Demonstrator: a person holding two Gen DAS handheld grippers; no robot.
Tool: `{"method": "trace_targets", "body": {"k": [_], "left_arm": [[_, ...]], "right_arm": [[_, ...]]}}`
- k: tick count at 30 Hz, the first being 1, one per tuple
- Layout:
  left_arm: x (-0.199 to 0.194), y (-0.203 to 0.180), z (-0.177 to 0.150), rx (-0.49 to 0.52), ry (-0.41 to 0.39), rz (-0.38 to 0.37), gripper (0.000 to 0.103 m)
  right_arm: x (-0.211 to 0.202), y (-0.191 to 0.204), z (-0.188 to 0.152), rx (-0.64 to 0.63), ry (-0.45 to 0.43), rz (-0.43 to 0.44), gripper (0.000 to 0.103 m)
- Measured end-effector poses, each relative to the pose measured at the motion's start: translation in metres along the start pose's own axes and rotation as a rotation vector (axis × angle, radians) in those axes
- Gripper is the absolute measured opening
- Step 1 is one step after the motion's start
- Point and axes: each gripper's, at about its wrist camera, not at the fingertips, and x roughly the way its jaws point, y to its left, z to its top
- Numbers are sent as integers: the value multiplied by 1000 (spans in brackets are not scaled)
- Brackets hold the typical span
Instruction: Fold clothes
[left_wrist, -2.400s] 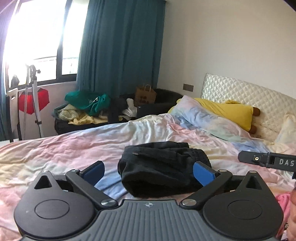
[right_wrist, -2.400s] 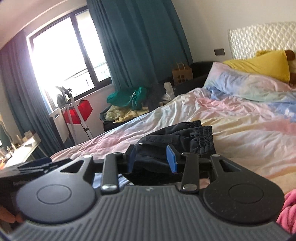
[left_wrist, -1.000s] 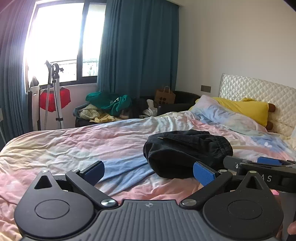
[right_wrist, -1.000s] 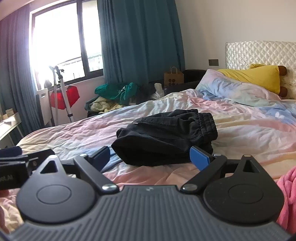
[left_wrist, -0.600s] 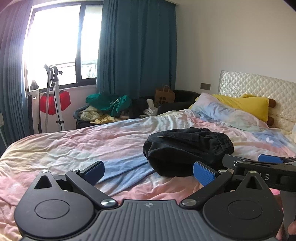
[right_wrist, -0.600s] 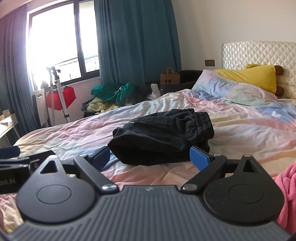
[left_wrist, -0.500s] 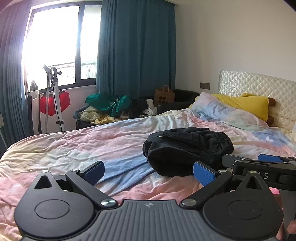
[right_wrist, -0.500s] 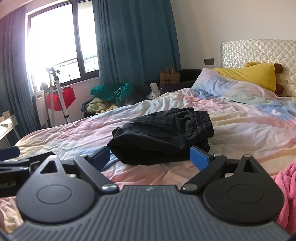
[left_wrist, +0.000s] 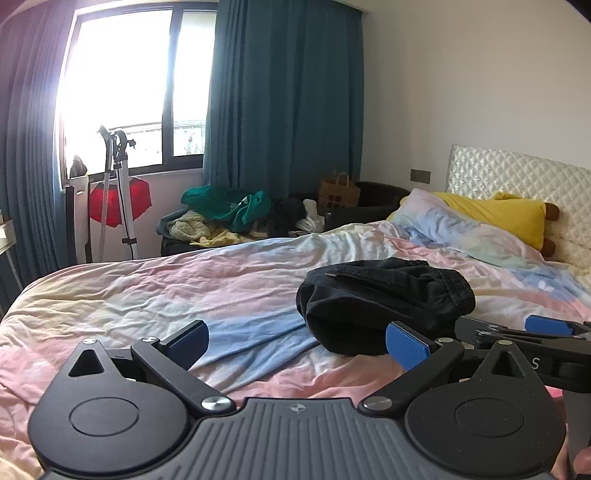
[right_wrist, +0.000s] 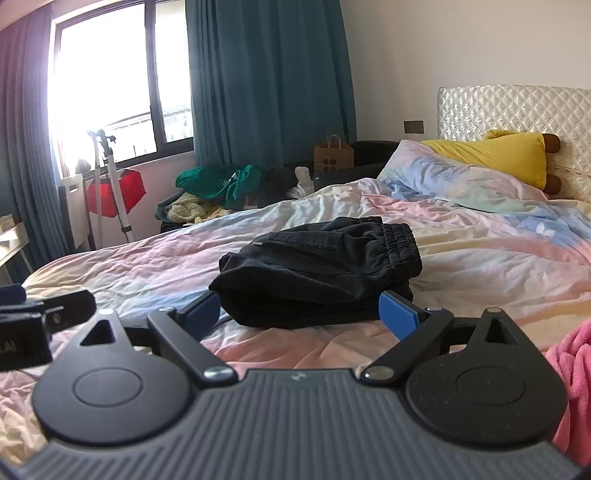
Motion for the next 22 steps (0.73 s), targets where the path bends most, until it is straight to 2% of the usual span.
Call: {"method": "trace_targets", "body": {"k": [22], "left_arm": [[-4, 1, 0, 0, 8, 3, 103]], "right_arm": [[-1, 3, 0, -25, -7, -16, 94]]}}
